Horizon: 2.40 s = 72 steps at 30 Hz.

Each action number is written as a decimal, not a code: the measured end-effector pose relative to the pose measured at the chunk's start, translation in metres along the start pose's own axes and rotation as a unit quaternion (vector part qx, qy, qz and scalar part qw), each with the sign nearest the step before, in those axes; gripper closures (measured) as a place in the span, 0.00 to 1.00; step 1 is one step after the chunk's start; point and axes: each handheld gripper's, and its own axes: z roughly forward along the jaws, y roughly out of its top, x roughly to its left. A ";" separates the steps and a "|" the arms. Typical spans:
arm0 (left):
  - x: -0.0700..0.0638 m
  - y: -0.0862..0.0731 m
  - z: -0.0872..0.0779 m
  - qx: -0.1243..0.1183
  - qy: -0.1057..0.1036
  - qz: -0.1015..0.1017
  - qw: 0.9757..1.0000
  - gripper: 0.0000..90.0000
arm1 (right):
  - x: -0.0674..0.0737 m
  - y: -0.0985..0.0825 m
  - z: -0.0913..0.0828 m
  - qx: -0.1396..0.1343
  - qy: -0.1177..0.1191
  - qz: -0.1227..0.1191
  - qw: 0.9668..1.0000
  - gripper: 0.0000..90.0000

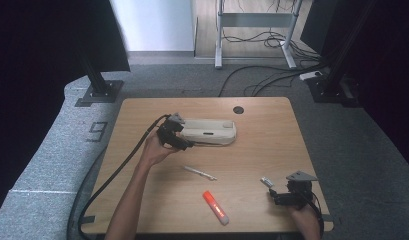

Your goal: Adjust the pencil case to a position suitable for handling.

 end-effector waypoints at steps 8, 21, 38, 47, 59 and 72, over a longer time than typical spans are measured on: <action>0.009 0.014 0.018 0.017 -0.010 0.008 1.000 0.15 | 0.000 0.000 0.000 0.000 0.000 0.000 1.000 0.00; 0.037 0.011 0.061 0.032 -0.040 -0.006 0.999 0.17 | 0.000 0.000 0.000 0.000 0.000 -0.001 1.000 0.00; 0.020 -0.019 0.061 0.042 -0.029 0.013 0.999 0.24 | 0.000 0.000 0.000 0.000 0.000 0.000 1.000 0.00; 0.013 -0.037 0.045 0.035 -0.020 0.003 0.999 0.40 | 0.000 0.000 0.000 0.000 0.000 0.000 1.000 0.00; -0.005 -0.060 0.030 0.020 0.012 0.000 1.000 0.60 | 0.000 0.000 0.000 0.001 0.000 0.001 1.000 0.00; -0.017 -0.061 0.017 0.007 0.049 0.012 0.999 0.83 | 0.001 0.000 0.000 0.001 -0.001 0.003 1.000 0.00</action>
